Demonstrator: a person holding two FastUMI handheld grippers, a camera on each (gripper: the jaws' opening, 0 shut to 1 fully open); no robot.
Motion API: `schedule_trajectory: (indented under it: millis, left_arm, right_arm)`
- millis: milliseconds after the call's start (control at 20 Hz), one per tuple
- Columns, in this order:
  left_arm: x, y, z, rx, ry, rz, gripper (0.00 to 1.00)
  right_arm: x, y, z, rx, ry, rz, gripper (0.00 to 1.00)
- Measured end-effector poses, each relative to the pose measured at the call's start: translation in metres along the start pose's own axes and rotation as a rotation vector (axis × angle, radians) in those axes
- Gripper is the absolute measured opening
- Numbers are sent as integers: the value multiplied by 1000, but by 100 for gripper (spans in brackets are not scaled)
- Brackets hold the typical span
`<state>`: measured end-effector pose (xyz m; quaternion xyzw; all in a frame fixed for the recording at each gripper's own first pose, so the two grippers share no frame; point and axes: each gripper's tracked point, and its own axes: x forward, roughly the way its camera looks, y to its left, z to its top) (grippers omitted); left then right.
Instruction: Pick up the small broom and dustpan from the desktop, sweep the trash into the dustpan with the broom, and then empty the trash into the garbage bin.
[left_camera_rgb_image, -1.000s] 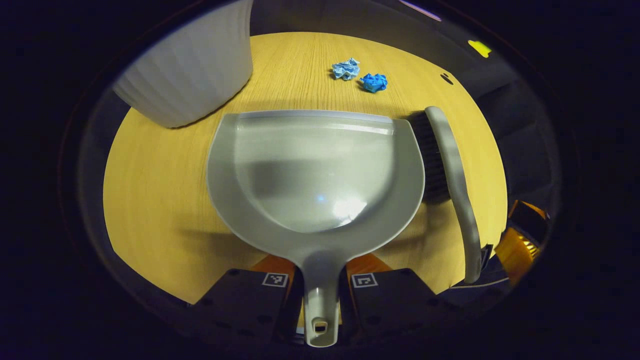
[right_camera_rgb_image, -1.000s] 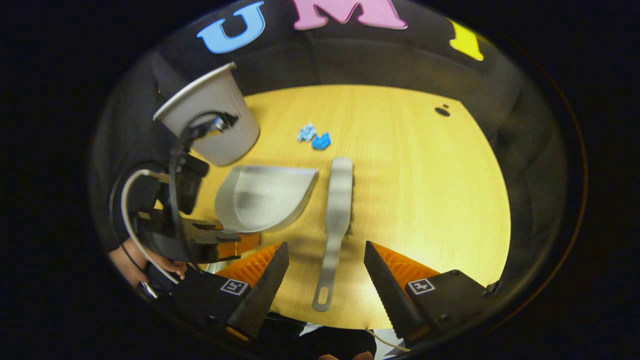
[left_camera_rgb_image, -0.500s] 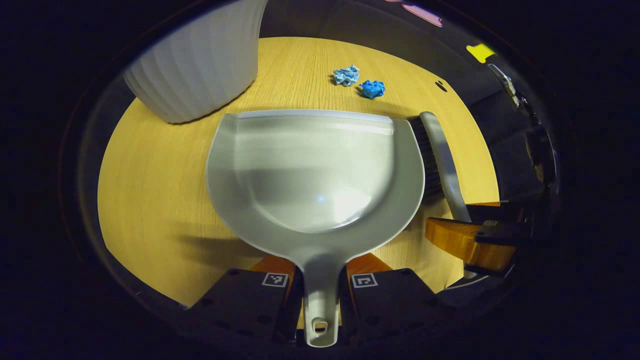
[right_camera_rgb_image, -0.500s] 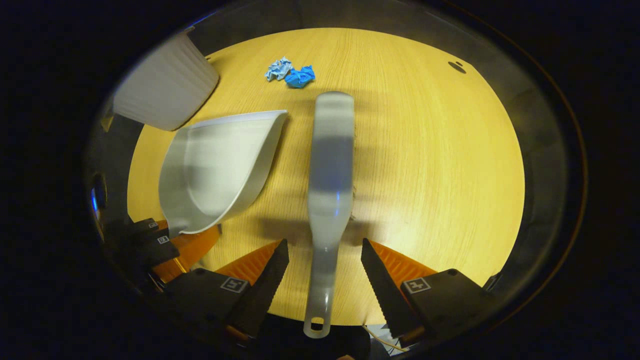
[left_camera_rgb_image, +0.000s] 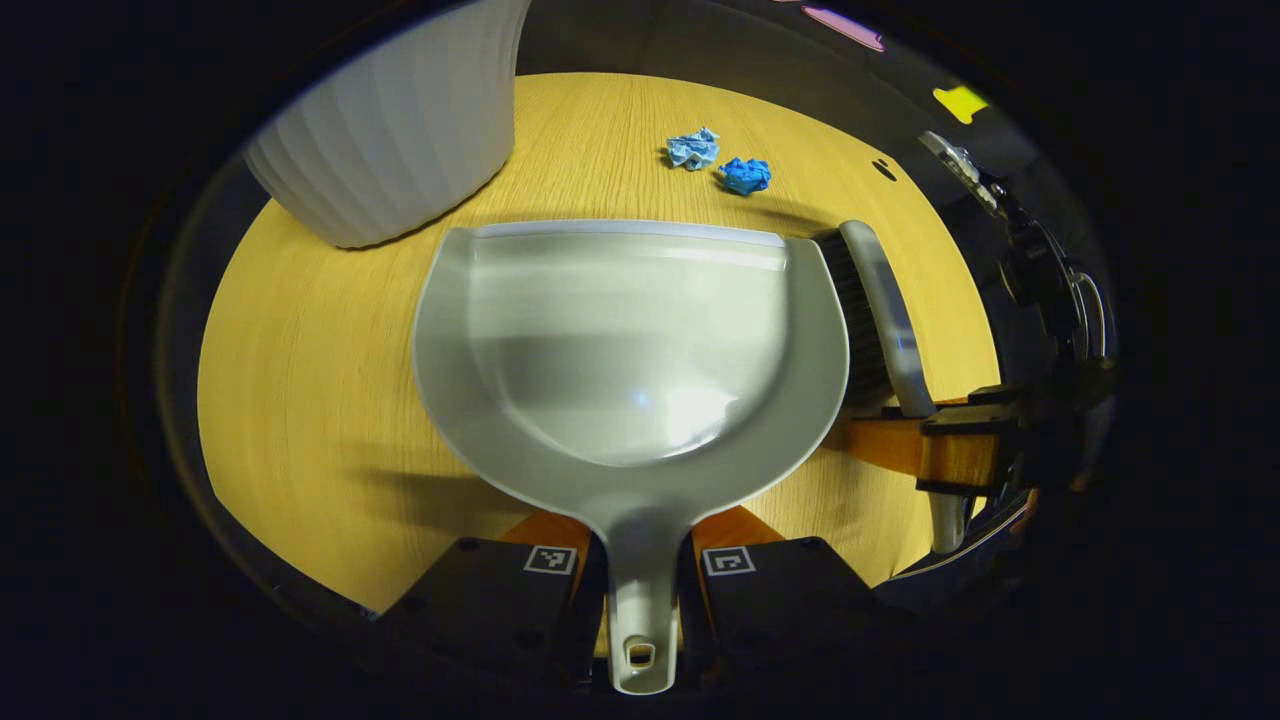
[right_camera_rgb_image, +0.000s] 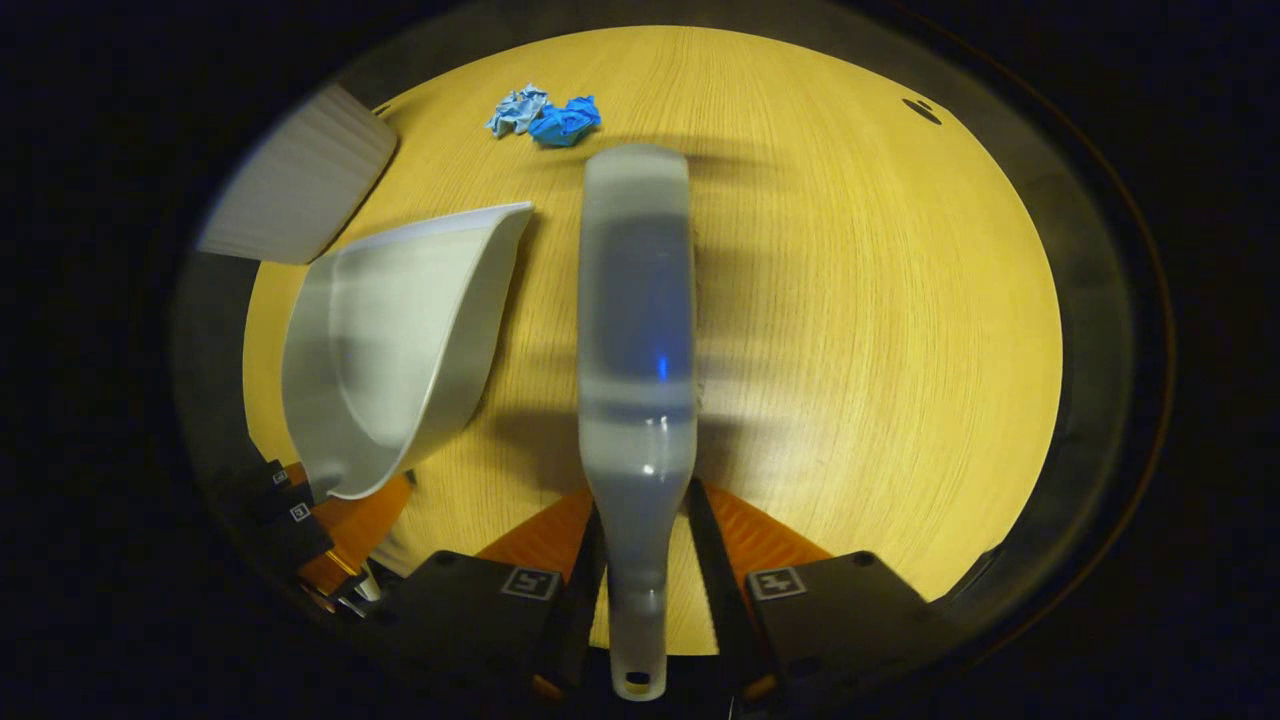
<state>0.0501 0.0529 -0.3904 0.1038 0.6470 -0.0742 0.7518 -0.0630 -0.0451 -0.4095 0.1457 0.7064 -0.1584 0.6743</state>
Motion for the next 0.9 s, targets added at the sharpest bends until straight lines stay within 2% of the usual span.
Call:
schedule_trajectory:
  millis: [50, 150, 200, 250, 450, 700, 800, 900]
  left_arm:
    - [0, 0, -1, 0, 2, 2, 30]
    - [0, 0, -1, 8, 9, 9, 30]
    - [0, 0, -1, 16, 13, 12, 30]
    - [0, 0, -2, 26, 15, 16, 30]
    - [-2, 7, -12, 111, 56, 44, 30]
    - [-7, 21, -17, 228, 109, 76, 31]
    - [-11, 27, -11, 275, 123, 86, 30]
    - [-11, 32, -5, 300, 141, 83, 30]
  right_arm:
    - [0, 0, -4, 5, 25, 8, 22]
    - [5, 1, -3, -3, 40, 29, 39]
    - [3, -2, 1, -14, 33, 29, 38]
    - [3, -6, 5, -28, 28, 26, 29]
    - [-9, -34, 35, -76, -2, 1, 29]
    - [-18, -70, 104, -76, -71, -36, 28]
    - [-18, -73, 129, -135, -81, -55, 27]
    - [-21, -77, 158, -245, -93, -94, 28]
